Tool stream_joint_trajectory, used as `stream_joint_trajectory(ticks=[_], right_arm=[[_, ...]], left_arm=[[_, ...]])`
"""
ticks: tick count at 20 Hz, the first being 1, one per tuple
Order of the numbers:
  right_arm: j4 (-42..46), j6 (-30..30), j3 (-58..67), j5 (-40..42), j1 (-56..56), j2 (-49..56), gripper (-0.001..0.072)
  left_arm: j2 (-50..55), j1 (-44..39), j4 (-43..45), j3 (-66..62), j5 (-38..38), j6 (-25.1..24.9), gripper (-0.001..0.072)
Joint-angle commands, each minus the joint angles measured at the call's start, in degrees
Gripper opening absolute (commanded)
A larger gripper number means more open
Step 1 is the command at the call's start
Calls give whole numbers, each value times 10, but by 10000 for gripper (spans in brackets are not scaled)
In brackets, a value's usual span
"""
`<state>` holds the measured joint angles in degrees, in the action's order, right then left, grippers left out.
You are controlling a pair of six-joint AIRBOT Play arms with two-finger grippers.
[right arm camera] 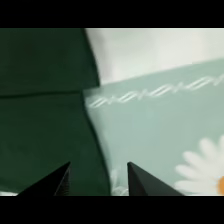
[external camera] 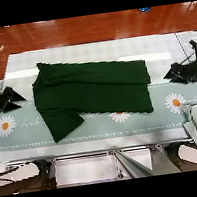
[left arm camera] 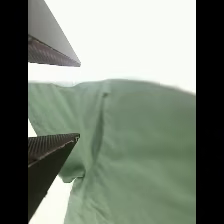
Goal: Fold the shirts.
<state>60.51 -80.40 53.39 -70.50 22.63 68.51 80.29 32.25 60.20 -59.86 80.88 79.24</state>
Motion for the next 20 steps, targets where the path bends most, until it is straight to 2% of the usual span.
stream_joint_trajectory(ticks=[1,7,12,13,14,15,18,20], right_arm=[[-110,47,-160,59,19,-113,413],[-120,46,-195,35,18,-148,412],[-121,25,-195,30,32,-148,412],[-120,24,-195,28,48,-148,412],[-118,25,-195,19,68,-148,412],[-98,25,-195,3,90,-148,412],[-12,-6,-225,-53,114,-148,412],[-29,-3,-272,-58,114,-148,412]], left_arm=[[-60,31,-56,172,-73,-38,510],[-57,-43,-50,215,-117,-42,510],[-31,-155,-54,215,-176,-40,507],[-23,-172,-54,212,-177,-40,486],[-15,-183,-52,207,-170,-41,219],[-12,-185,-52,203,-161,-42,36],[-14,-175,-37,189,-126,-43,26],[-17,-170,-34,186,-115,-43,26]])
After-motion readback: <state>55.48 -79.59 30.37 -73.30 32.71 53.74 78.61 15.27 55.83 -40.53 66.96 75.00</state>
